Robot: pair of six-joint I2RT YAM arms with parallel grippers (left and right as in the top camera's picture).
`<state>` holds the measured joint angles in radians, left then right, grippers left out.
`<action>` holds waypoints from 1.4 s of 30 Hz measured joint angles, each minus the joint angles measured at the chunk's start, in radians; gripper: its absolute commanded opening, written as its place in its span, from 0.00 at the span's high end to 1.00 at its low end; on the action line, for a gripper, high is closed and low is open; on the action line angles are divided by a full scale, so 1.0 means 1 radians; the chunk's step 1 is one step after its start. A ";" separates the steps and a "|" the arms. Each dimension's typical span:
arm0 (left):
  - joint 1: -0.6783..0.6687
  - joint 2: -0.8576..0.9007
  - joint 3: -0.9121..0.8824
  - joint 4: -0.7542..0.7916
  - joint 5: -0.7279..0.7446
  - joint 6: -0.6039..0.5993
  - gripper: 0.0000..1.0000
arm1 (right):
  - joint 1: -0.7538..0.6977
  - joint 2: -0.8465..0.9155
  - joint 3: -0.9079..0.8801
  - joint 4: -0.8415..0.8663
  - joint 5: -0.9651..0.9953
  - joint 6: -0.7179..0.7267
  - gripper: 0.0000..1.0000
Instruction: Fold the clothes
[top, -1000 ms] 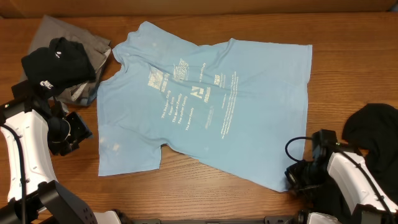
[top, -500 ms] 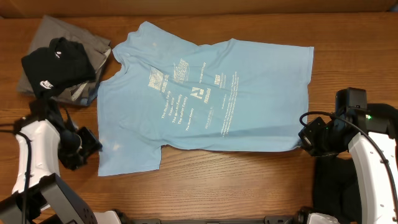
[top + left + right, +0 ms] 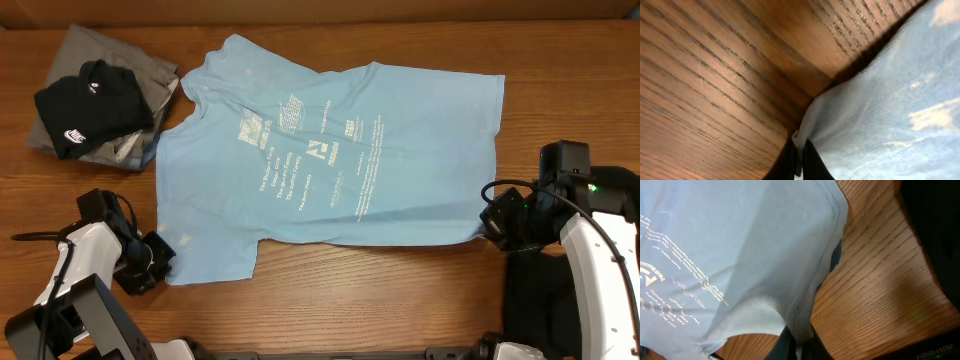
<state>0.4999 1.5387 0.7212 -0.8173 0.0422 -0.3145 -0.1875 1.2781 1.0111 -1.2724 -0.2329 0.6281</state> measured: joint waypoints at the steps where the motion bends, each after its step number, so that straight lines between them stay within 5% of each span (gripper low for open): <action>1: 0.003 -0.001 0.000 -0.005 0.010 -0.001 0.96 | 0.000 0.000 0.000 0.000 0.000 -0.001 0.96; 11: 0.006 -0.069 0.275 -0.357 0.149 0.005 0.96 | 0.000 -0.006 0.203 -0.179 0.075 -0.018 0.96; 23: 0.006 -0.435 0.546 -0.632 0.040 0.008 0.96 | 0.000 -0.043 0.371 -0.397 0.186 -0.031 0.96; 33: 0.006 -0.458 0.550 -0.605 0.020 0.010 0.96 | 0.000 -0.119 0.371 -0.350 0.142 -0.075 0.96; 42: -0.079 -0.411 0.551 -0.489 0.034 0.010 0.96 | 0.000 0.060 0.371 -0.221 0.140 -0.075 0.96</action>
<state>0.4206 1.1278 1.2720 -1.3060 0.0757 -0.3042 -0.1875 1.3376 1.3823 -1.4937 -0.0933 0.5533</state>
